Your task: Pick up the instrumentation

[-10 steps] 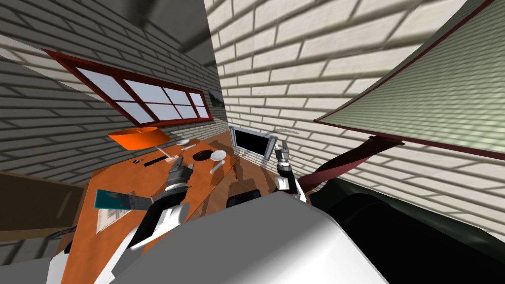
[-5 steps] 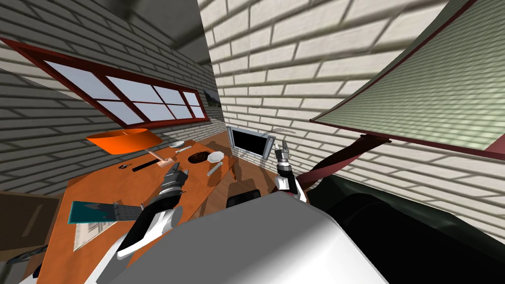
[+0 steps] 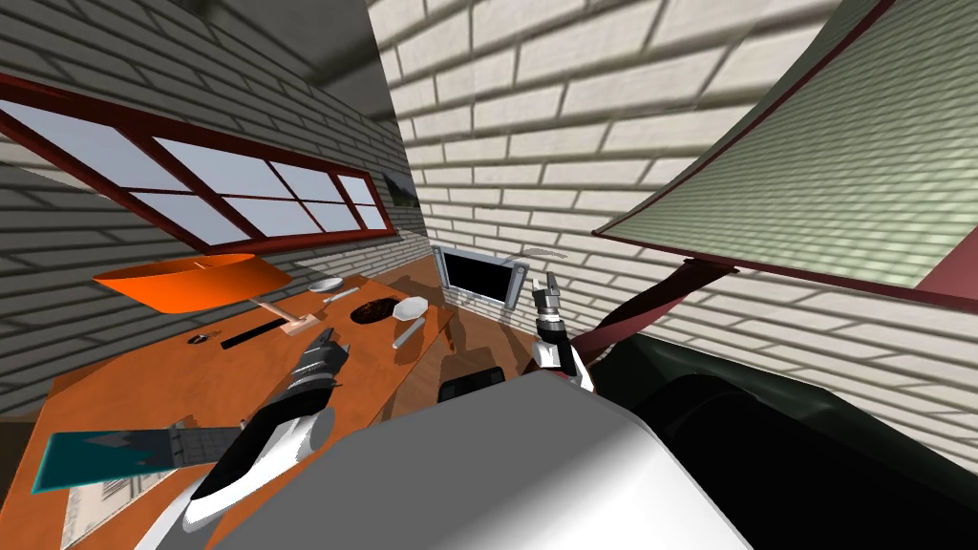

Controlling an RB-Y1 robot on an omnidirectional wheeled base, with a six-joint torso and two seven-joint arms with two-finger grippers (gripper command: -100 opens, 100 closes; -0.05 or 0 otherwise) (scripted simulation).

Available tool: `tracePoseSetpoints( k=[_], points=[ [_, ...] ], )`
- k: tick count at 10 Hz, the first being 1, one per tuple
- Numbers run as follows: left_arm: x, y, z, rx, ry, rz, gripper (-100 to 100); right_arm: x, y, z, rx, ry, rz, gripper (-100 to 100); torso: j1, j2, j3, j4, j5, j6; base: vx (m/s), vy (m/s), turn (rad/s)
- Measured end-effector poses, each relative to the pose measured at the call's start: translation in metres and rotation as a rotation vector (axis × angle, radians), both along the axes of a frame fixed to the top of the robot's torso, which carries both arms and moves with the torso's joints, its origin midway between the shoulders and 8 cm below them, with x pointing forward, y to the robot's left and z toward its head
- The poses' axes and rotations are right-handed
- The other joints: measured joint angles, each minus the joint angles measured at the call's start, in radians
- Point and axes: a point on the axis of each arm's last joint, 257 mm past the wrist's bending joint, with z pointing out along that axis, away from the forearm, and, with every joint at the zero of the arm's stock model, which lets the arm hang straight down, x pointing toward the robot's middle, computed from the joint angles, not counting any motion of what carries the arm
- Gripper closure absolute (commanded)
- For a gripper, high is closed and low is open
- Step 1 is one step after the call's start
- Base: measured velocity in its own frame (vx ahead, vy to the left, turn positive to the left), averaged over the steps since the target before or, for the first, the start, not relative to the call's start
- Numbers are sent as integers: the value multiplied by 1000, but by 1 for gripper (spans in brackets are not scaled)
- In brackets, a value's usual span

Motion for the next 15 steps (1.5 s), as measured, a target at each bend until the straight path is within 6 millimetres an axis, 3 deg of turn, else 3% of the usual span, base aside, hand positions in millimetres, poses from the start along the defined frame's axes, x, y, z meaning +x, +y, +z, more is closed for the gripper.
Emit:
tracePoseSetpoints(
  k=[7, 8, 13, 15],
  points=[
    [-60, 82, -66, -84, 226, 169, -100, 0, 0, 0, 0, 0, 0, 0, 0, -1, 0, 0, 0, 0, 52, -21, -77],
    [-61, 85, -70, -94, 243, 177, -100, 0, 0, 0, 0, 0, 0, 0, 0, 1, 0, 0, 0, 0, 43, -14, -136],
    [-119, 132, -119, -194, 394, 315, -100, 0, 0, 0, 0, 0, 0, 0, 0, -2, -1, 0, 0, 0, 67, -20, -82],
    [-132, 137, -130, -223, 432, 342, -100, 0, 0, 0, 0, 0, 0, 0, 0, 1, 0, 0, 0, -1, 37, -12, -63]
  ],
)
